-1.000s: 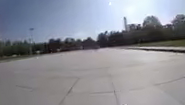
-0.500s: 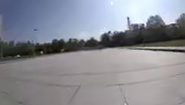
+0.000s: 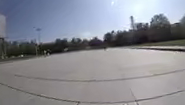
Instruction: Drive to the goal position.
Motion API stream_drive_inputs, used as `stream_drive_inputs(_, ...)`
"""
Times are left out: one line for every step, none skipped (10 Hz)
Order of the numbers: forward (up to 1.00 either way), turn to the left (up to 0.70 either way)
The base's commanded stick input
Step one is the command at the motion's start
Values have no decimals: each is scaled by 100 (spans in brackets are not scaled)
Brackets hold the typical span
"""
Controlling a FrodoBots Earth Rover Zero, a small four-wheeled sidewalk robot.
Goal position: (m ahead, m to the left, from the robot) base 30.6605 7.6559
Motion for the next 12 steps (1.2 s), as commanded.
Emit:
stream_drive_inputs(100,0)
stream_drive_inputs(100,0)
stream_drive_inputs(100,0)
stream_drive_inputs(100,0)
stream_drive_inputs(100,0)
stream_drive_inputs(100,0)
stream_drive_inputs(100,0)
stream_drive_inputs(100,0)
stream_drive_inputs(100,0)
stream_drive_inputs(100,0)
stream_drive_inputs(100,0)
stream_drive_inputs(100,0)
